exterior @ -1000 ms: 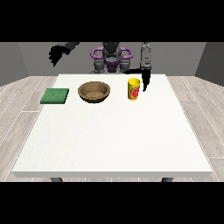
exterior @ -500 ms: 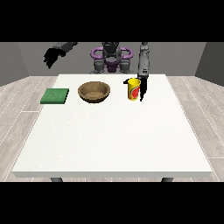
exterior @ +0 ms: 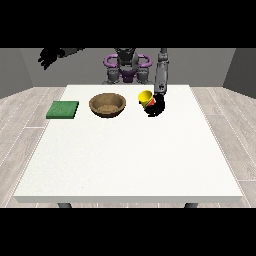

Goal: Pick the cup and pour the ball into the bowl, then pick the bowl and place it on the pad

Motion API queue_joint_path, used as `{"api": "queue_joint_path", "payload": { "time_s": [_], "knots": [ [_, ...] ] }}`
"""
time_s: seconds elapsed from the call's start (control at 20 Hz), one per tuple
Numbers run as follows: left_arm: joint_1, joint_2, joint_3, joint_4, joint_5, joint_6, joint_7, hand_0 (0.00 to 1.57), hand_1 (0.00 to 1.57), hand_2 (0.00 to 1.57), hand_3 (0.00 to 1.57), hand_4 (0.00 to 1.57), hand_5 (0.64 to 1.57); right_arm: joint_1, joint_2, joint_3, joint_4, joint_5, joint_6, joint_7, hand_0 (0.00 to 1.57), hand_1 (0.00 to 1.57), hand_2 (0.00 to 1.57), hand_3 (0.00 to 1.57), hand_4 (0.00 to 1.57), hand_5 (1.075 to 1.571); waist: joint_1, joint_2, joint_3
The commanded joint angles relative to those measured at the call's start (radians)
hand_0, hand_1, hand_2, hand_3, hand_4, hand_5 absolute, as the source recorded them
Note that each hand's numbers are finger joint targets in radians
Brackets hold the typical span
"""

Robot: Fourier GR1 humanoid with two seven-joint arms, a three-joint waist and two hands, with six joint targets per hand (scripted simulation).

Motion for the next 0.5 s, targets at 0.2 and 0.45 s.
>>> {"api": "queue_joint_path", "payload": {
  "time_s": [0.2,0.45],
  "knots": [
    [-0.007,-0.057,-0.173,0.004,-0.195,0.179,0.223,1.27,1.27,1.57,1.57,1.41,1.43,0.011,-0.086,-0.09,0.216,-0.045,0.046,0.051,0.0,0.0,0.0,0.31,0.64,1.566,0.086,-0.208,-0.0019],
    [-0.156,0.01,-0.317,0.059,-0.45,0.355,0.425,1.34,1.34,1.57,1.57,1.41,1.525,-0.019,-0.049,-0.037,0.227,-0.026,0.037,0.059,0.0,0.0,0.0,0.25,0.63,1.562,0.056,-0.231,0.0009]
  ]
}}
